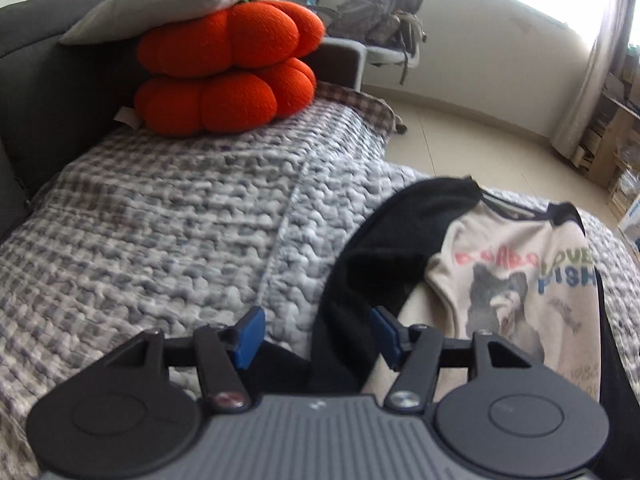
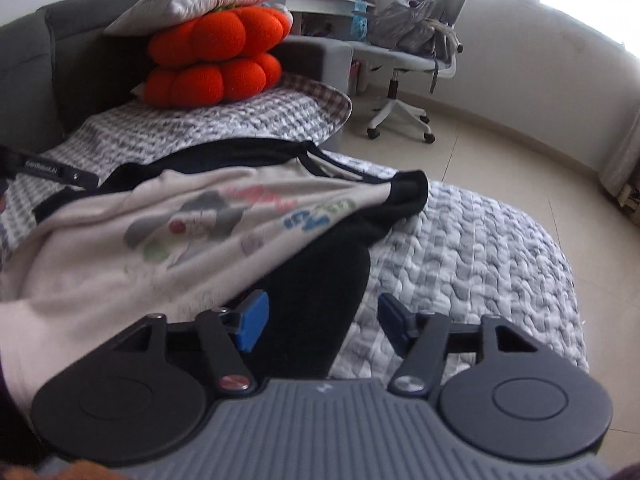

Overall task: Fold clothes
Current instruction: 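Lower the shirt onto the quilt with both tools, laying it flat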

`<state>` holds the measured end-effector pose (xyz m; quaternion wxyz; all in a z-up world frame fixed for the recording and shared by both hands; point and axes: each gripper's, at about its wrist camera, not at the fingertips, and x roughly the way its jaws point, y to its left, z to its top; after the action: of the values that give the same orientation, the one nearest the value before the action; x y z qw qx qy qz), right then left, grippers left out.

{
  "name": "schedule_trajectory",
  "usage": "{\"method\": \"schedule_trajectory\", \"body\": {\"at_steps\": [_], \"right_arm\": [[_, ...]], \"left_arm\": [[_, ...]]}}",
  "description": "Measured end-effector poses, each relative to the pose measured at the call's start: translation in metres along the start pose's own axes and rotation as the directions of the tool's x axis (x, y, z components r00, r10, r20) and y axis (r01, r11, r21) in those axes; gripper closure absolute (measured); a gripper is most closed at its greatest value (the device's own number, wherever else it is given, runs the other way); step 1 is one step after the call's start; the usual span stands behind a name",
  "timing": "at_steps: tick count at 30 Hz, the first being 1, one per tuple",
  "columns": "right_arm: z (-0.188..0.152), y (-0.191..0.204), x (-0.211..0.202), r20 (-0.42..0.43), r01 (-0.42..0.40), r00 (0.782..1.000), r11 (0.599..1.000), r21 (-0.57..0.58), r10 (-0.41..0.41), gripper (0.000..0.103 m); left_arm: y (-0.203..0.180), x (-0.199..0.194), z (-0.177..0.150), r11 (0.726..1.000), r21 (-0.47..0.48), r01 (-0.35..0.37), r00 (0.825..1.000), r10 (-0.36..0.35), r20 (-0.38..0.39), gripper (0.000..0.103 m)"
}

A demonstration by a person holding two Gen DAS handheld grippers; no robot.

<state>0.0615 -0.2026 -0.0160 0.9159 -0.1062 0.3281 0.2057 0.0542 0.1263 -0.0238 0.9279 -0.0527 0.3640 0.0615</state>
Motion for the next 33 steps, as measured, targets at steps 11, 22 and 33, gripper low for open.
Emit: {"method": "schedule_trajectory", "body": {"at_steps": [11, 22, 33], "right_arm": [[-0.009, 0.007, 0.007, -0.089, -0.093, 0.991, 0.995, 0.043, 0.096, 0.037], [-0.008, 0.029, 0.021, -0.081, -0.027, 0.997, 0.996, -0.079, 0.02, 0.103], [0.0, -0.033, -0.005, 0.037, 0.198, 0.979, 0.977, 0.076, -0.201, 0.103]], "left_arm": [[-0.016, 0.014, -0.002, 0.999, 0.053, -0.006, 1.0, 0.007, -0.02, 0.043], [-0.009, 0.022, 0.003, 0.998, 0.02, -0.053, 0.998, 0.053, -0.019, 0.096], [0.029, 0.009, 0.02, 0.994, -0.051, -0.097, 0.993, 0.1, 0.059, 0.103]]}}
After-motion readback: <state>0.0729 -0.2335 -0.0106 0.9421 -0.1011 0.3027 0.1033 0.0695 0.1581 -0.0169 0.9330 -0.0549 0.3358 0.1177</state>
